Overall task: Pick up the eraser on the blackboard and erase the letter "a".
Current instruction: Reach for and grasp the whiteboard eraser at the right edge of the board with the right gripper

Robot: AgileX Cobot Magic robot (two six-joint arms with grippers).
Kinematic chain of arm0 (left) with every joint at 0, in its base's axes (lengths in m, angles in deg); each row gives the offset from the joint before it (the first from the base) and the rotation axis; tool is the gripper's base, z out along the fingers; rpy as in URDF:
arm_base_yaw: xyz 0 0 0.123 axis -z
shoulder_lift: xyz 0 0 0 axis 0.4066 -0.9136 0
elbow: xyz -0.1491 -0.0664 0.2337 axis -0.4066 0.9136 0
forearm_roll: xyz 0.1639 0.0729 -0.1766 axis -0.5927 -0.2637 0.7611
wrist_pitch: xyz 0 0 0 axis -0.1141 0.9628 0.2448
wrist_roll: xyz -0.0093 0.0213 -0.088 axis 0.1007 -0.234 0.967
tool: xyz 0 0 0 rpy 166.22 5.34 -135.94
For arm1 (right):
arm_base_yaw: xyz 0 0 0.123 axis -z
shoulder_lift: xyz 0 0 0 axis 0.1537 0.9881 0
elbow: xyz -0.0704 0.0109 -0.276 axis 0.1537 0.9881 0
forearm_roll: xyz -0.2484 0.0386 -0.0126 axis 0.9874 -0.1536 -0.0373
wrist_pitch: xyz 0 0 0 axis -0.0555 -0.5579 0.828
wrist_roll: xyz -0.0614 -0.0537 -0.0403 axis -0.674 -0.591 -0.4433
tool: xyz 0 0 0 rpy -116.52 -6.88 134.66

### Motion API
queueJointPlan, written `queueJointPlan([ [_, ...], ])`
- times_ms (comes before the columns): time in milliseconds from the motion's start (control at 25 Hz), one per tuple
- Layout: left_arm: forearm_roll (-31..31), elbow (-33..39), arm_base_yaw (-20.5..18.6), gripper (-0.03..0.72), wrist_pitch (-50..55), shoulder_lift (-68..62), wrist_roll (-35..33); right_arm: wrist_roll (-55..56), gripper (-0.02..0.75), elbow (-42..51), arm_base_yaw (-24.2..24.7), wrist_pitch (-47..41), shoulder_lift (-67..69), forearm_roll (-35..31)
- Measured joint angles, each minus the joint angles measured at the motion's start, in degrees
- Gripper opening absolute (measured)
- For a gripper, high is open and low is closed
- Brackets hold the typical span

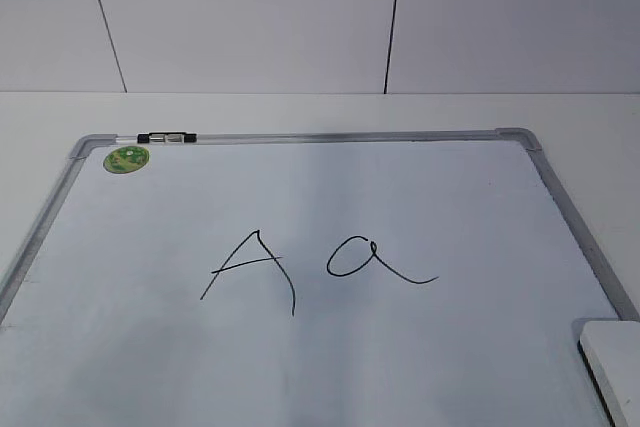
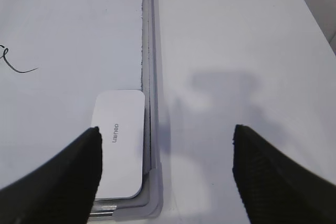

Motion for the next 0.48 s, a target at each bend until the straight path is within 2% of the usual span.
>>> queueJointPlan([
  [480, 0.00, 0.00, 0.00, 0.235, 0.00, 0.00, 0.00, 0.00, 0.592, 0.00, 0.00, 0.00, 0.00, 0.00],
])
